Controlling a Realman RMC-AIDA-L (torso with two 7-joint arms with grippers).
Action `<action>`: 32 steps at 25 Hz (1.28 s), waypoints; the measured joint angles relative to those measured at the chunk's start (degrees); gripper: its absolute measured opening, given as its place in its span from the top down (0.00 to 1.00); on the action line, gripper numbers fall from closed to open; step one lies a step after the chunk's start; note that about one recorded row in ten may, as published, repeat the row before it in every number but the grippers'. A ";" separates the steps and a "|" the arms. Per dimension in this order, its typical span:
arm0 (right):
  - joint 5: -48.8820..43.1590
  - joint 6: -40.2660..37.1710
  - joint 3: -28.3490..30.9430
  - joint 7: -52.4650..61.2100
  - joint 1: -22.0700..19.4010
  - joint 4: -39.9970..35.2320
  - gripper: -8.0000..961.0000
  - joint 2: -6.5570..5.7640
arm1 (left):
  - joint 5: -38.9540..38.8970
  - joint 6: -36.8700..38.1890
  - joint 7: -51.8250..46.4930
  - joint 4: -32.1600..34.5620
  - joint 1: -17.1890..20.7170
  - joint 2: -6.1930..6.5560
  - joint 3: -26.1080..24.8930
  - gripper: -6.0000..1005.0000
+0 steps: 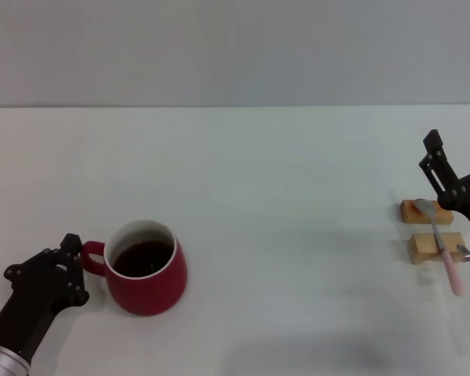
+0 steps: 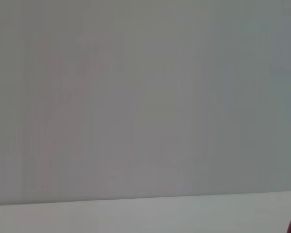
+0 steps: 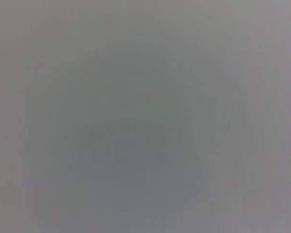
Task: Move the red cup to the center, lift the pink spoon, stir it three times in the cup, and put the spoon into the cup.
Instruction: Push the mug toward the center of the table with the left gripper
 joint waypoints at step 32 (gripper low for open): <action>0.06 -0.13 -0.48 0.00 -0.31 -0.71 0.26 -0.09 | -0.18 -4.07 1.27 -3.86 -1.35 -0.15 3.00 1.00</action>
